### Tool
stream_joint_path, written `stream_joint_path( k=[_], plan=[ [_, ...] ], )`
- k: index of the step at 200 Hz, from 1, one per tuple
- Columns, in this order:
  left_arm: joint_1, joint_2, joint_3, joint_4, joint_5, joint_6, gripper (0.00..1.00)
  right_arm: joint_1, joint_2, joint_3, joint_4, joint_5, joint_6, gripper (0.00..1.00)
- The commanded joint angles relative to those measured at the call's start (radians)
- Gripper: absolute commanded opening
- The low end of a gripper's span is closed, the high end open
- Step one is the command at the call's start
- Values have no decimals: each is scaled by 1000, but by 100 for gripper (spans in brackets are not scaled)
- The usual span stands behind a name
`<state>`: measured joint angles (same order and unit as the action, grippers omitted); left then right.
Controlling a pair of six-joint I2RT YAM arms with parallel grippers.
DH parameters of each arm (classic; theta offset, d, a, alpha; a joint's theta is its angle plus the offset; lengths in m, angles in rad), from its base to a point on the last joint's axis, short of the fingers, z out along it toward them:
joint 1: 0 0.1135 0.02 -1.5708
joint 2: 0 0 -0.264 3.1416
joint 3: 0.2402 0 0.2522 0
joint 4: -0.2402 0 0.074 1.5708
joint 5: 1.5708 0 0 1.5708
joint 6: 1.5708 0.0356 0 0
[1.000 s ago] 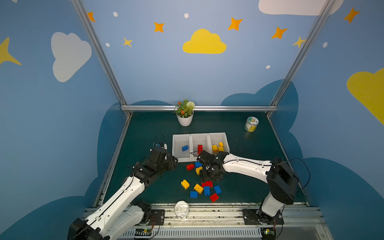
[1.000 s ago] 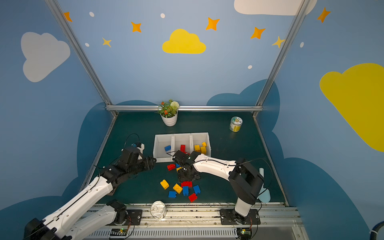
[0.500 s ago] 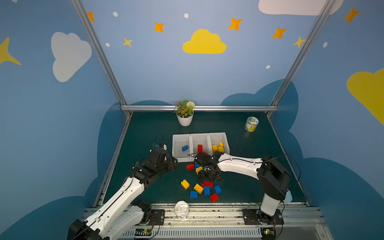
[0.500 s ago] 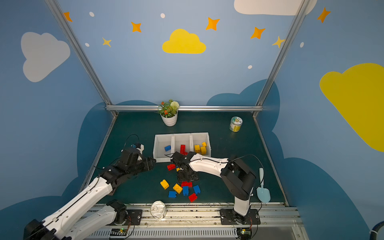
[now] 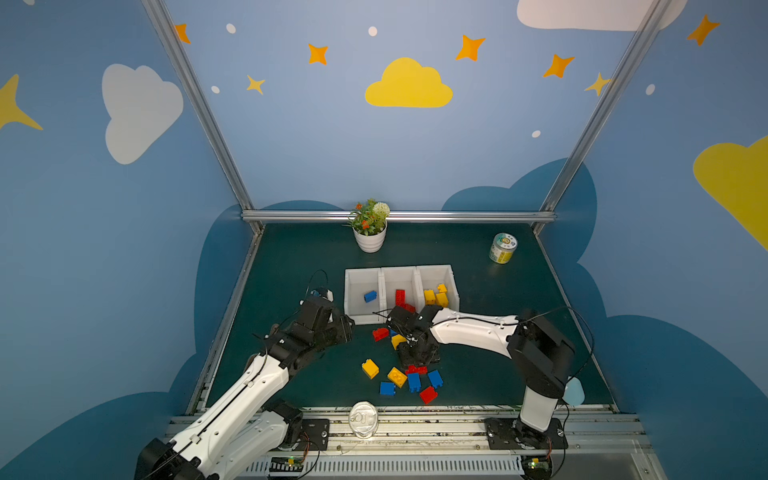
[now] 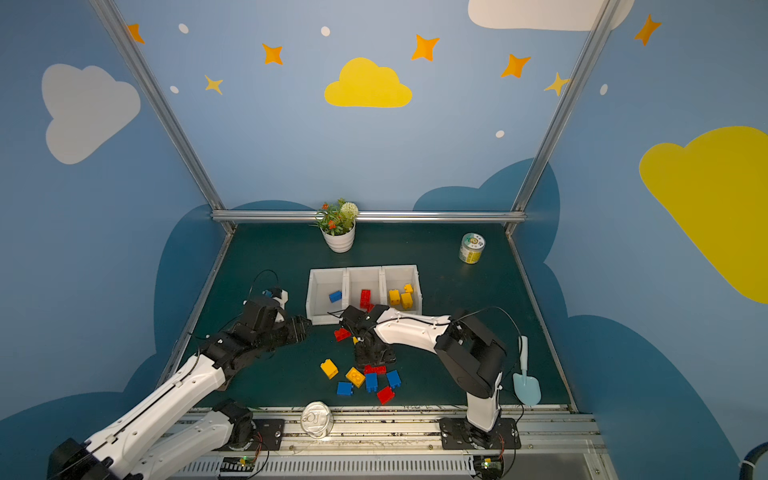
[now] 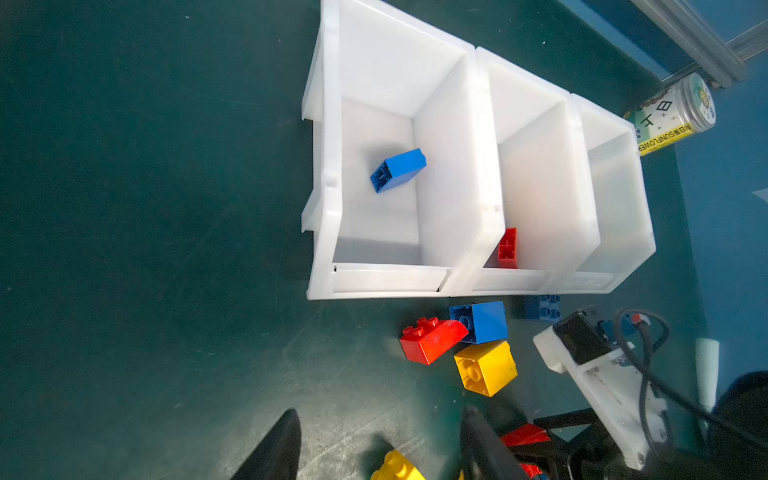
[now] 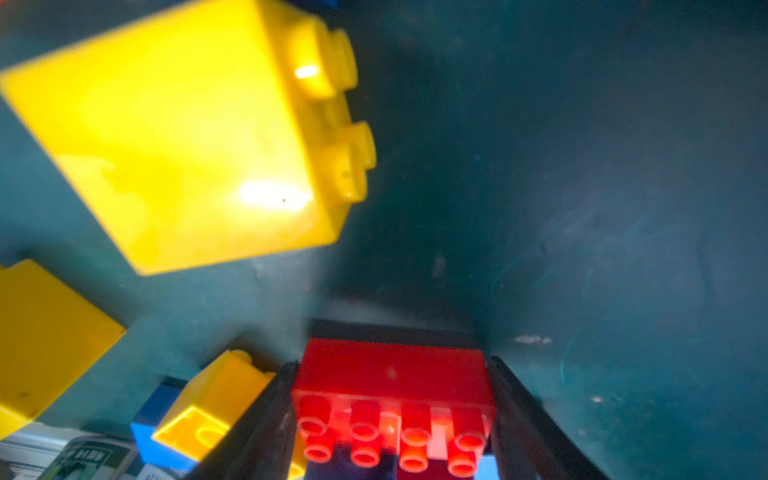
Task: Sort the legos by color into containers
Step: 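Grasp a red brick with the right gripper while the left gripper withdraws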
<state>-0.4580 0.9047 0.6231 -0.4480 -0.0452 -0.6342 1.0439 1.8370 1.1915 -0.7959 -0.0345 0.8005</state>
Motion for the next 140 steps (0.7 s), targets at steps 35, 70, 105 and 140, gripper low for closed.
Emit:
stream_joint_path(
  k=[35, 70, 105, 140],
  plan=[
    [6, -21, -17, -12, -7, -3, 62, -13, -10, 38, -63, 48, -9, 60],
    [6, -24, -20, -12, -7, -1, 62, -63, -39, 128, -122, 74, -91, 60],
    [7, -29, -22, -17, -8, -2, 61, -133, -32, 311, -184, 97, -218, 60],
    [7, -33, -25, -21, -2, -5, 62, -214, 76, 541, -214, 102, -337, 60]
  ],
)
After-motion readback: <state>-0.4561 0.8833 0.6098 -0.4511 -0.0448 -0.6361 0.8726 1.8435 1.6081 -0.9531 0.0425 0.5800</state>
